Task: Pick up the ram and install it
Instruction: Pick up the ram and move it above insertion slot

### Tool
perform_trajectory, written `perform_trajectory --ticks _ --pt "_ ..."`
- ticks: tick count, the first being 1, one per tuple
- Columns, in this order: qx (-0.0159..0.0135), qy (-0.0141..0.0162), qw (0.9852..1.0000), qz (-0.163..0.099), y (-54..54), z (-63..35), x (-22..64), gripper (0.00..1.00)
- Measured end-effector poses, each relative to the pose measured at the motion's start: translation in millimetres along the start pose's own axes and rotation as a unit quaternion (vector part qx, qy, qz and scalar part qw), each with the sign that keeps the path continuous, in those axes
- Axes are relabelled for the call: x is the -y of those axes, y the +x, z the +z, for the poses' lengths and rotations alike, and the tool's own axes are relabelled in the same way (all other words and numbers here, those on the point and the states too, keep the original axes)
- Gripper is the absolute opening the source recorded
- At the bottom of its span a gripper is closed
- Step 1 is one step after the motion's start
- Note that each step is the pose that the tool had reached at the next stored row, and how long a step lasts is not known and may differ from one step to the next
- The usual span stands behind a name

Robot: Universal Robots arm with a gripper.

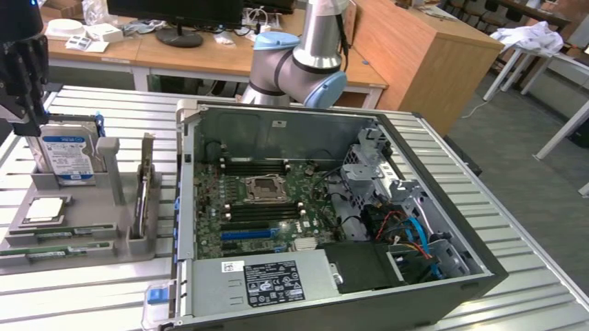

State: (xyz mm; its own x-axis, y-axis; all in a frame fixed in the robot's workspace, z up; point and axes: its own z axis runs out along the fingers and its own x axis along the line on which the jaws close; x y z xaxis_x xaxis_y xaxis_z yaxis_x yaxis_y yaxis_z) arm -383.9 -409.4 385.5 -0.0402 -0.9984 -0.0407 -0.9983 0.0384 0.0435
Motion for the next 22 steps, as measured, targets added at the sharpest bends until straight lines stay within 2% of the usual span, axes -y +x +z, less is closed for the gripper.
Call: perform_trajectory --ticks 22 --pt "0.0000 0.0005 1.0000 0.000 1.1 27.0 1.2 0.30"
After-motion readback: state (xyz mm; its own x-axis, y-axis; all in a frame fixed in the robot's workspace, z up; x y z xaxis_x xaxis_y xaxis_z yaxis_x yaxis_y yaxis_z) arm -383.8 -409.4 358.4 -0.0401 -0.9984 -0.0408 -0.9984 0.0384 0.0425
